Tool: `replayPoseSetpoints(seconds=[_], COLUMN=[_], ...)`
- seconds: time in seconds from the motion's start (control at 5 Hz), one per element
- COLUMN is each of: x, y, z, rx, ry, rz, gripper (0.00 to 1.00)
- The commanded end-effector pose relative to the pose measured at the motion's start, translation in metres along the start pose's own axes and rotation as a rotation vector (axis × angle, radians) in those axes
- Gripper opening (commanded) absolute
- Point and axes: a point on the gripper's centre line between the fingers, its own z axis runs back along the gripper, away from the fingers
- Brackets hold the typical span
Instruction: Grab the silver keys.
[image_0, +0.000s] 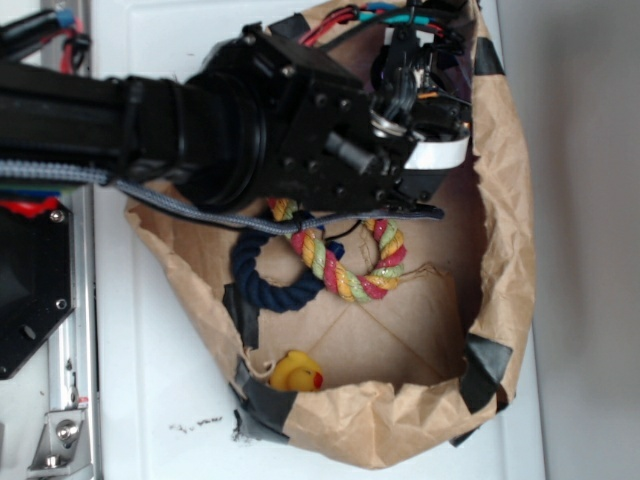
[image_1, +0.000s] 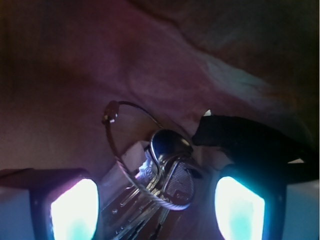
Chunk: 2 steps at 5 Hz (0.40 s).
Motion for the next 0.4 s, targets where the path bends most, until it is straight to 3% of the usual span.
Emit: replayPoseSetpoints(seconds=[0.0, 0.2], x=[0.0205, 0.0242], y=[0.0077, 0.0005], z=[0.0073, 0.0000], rx=[0.023, 0.034], ry=[-0.036, -0.020], rz=[-0.010, -0.024], gripper=[1.00, 1.00])
